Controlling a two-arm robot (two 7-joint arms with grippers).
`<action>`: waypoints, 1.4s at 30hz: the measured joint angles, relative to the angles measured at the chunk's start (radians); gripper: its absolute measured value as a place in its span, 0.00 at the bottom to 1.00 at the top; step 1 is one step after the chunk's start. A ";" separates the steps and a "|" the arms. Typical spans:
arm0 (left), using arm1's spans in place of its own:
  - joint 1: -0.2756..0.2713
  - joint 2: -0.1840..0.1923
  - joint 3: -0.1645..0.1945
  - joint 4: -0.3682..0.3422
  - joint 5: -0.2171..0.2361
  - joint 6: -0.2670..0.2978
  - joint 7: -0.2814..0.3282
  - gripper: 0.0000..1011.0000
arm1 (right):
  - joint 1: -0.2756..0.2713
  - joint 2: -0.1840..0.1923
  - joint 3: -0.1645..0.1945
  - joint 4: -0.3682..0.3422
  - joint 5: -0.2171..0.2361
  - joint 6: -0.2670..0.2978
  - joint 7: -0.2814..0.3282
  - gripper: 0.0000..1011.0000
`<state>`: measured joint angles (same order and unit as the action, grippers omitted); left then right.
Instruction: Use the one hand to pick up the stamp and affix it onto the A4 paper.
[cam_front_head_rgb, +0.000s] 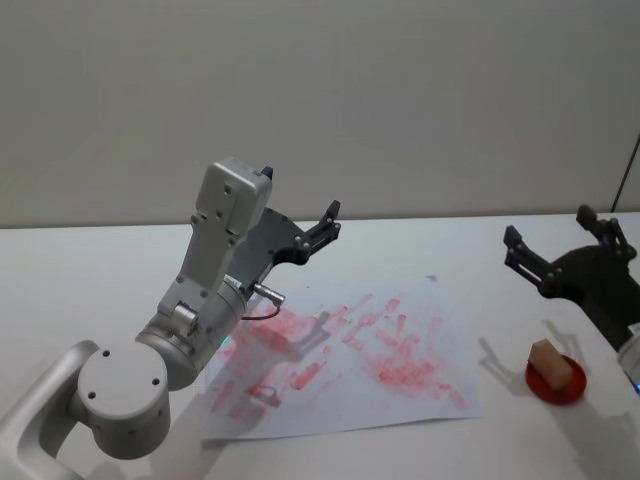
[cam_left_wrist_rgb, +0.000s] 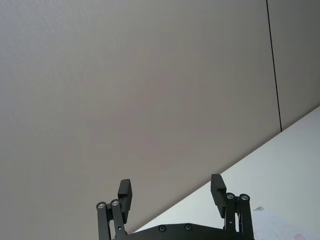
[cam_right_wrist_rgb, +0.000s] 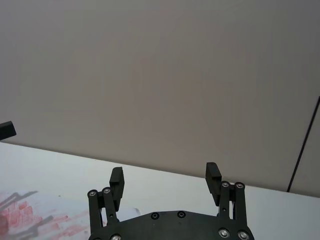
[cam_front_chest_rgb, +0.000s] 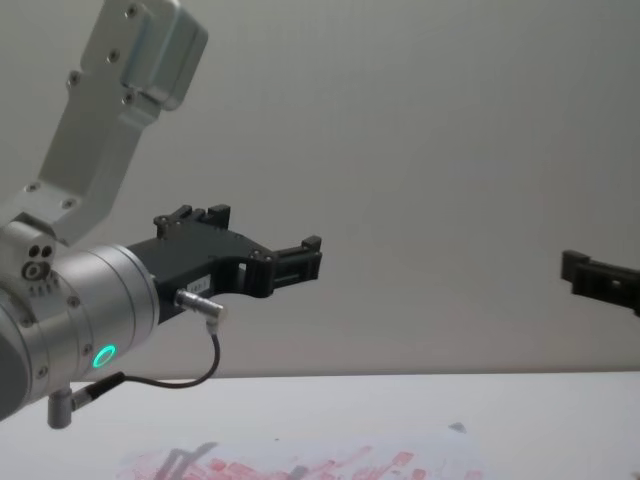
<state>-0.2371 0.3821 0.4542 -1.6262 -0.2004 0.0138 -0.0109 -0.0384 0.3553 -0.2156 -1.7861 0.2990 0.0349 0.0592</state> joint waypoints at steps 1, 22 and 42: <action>0.000 0.000 0.000 0.000 0.000 0.000 0.000 0.99 | -0.006 0.004 0.002 -0.005 0.004 0.001 -0.004 0.99; 0.000 0.000 0.000 0.000 0.000 0.000 0.000 0.99 | -0.206 0.124 0.062 -0.122 0.096 0.092 -0.092 0.99; 0.000 0.000 0.000 0.000 0.000 0.000 0.000 0.99 | -0.165 0.104 0.033 -0.068 0.065 0.311 -0.002 0.99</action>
<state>-0.2372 0.3821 0.4542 -1.6262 -0.2003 0.0139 -0.0109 -0.2030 0.4597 -0.1824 -1.8538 0.3639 0.3463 0.0576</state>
